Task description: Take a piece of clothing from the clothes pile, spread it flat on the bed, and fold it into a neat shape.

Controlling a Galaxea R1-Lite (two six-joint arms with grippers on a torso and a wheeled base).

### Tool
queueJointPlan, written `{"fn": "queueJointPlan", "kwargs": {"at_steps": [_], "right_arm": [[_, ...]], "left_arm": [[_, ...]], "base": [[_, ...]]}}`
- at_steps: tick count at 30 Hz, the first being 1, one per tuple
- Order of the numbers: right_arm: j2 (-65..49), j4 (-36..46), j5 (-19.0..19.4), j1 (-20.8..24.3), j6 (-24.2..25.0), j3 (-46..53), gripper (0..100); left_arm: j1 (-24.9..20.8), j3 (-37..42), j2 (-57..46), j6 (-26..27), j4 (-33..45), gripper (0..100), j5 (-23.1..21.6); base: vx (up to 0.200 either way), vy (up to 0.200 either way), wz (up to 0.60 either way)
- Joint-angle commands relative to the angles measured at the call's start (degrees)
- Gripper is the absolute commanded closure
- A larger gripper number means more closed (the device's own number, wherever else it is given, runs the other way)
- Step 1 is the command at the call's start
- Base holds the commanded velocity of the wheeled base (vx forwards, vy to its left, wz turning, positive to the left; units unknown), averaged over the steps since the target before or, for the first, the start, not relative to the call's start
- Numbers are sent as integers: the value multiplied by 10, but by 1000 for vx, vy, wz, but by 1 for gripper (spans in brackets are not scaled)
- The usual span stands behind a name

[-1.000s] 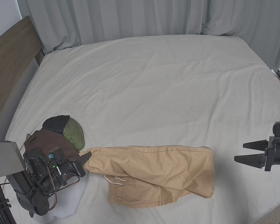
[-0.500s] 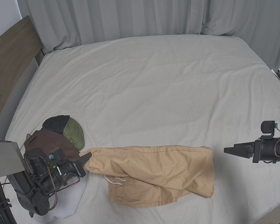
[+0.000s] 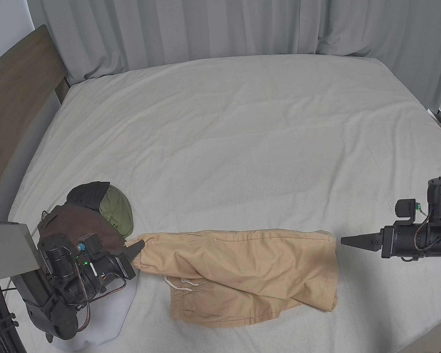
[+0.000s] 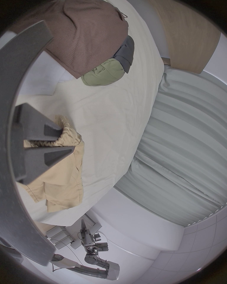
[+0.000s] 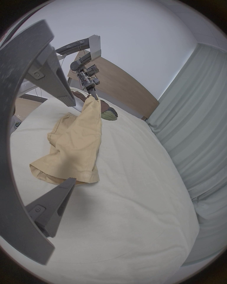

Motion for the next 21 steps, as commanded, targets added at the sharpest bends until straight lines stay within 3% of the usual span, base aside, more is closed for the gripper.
{"fn": "queueJointPlan", "kwargs": {"at_steps": [1,10,13,16,21], "right_arm": [[43,-8,0,-3,6,0,0],[138,-102,-3,-12,13,1,0],[162,-137,-5,-10,40,0,0],[188,-198,-7,-6,107,0,0],[241,-253,-8,-7,122,-4,0]], "left_arm": [[-1,0,-1,0,-2,100,0],[0,0,-1,0,-2,100,0],[0,0,-2,0,-2,100,0],[1,0,-2,0,-2,100,0],[1,0,-2,0,-2,100,0]], "base": [[0,0,0],[0,0,0],[0,0,0],[0,0,0],[0,0,0]]}}
